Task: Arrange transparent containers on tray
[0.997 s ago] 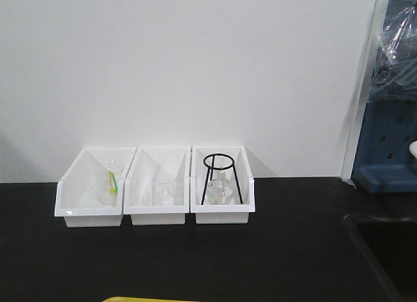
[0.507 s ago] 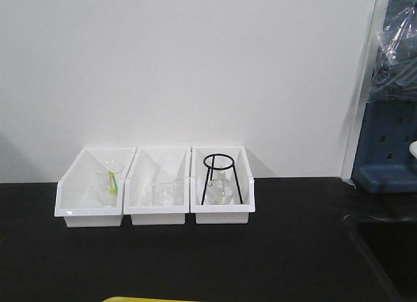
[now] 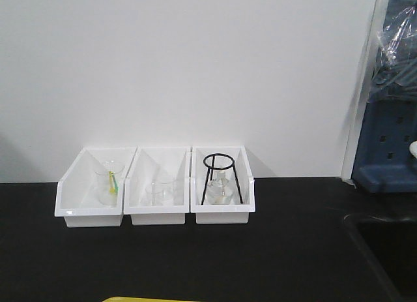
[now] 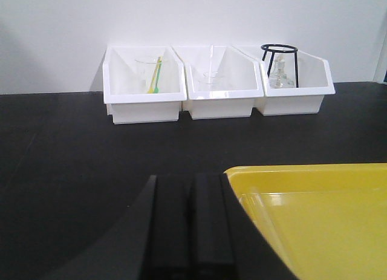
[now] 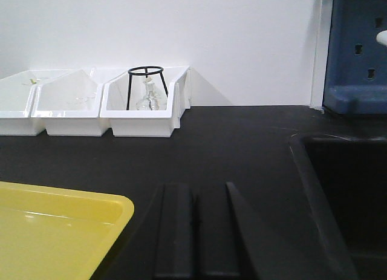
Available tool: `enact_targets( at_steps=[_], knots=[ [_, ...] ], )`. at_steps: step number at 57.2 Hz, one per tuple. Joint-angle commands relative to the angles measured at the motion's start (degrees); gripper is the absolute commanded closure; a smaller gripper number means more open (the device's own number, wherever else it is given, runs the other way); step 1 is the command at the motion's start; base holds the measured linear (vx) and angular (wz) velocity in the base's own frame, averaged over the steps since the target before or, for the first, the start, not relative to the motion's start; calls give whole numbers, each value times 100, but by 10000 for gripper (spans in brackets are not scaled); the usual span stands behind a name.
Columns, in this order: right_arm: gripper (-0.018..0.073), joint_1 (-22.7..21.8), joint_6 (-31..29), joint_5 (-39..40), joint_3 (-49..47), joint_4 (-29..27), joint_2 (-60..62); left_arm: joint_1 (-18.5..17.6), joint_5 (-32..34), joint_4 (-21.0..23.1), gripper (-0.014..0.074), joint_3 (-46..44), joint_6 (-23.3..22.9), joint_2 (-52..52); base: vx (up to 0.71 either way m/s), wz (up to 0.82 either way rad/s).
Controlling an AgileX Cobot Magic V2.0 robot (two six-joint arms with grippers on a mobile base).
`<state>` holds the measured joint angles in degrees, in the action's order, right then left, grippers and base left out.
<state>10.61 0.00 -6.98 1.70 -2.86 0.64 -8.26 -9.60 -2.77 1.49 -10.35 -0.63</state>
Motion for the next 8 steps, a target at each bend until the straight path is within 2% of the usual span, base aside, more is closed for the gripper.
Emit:
enact_targets(
  at_steps=[1,8],
  knots=[
    [572,-32,-37,484,52,53,52,-27,458,32,600,214,2,-134,0,0],
    [572,-32,-37,484,52,53,52,-27,458,32,600,214,2,-134,0,0]
  ],
)
